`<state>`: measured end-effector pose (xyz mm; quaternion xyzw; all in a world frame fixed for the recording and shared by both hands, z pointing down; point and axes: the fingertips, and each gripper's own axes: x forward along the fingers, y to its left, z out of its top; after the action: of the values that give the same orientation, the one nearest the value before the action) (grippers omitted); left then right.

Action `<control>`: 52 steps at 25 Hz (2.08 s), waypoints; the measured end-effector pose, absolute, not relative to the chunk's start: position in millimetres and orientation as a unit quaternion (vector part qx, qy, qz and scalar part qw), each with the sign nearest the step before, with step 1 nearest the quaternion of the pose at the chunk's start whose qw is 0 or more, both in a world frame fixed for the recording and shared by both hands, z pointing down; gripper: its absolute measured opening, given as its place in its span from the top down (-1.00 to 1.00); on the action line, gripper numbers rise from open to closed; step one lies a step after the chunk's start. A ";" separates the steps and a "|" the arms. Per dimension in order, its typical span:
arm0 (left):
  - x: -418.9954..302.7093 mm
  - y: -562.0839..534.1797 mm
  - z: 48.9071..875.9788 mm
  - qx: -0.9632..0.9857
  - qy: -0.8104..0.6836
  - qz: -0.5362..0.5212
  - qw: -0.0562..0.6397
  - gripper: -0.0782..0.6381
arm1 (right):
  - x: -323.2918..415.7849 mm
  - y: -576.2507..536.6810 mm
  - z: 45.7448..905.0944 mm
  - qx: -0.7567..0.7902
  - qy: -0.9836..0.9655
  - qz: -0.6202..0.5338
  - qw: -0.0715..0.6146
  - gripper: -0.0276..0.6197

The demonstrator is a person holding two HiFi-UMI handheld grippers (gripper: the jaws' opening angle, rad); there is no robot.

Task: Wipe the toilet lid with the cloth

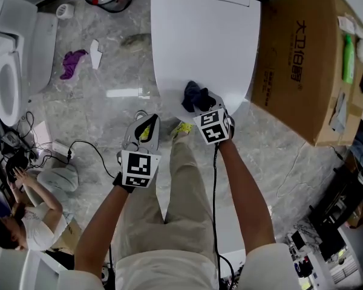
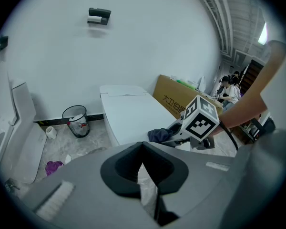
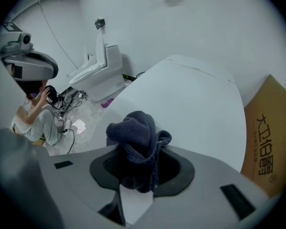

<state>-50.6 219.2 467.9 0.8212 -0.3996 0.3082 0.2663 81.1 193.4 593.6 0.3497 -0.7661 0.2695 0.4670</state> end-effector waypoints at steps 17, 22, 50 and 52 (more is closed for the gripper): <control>-41.1 224.1 465.5 0.825 -0.391 0.316 0.258 0.78 | 131.8 199.7 594.7 0.377 -0.744 0.283 0.473 0.51; -42.3 225.2 466.5 0.823 -0.392 0.319 0.258 0.78 | 141.8 201.5 595.3 0.381 -0.741 0.285 0.474 0.51; -23.9 235.6 468.4 0.829 -0.378 0.321 0.257 0.78 | 241.2 215.9 597.1 0.457 -0.679 0.301 0.489 0.51; -24.0 237.4 468.9 0.829 -0.378 0.322 0.258 0.78 | 254.8 218.5 596.7 0.475 -0.663 0.299 0.496 0.51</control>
<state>-24.0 237.4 468.9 0.8291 -0.3776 0.3219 0.2577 254.8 218.5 596.7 0.4748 -0.6631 0.2987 0.4957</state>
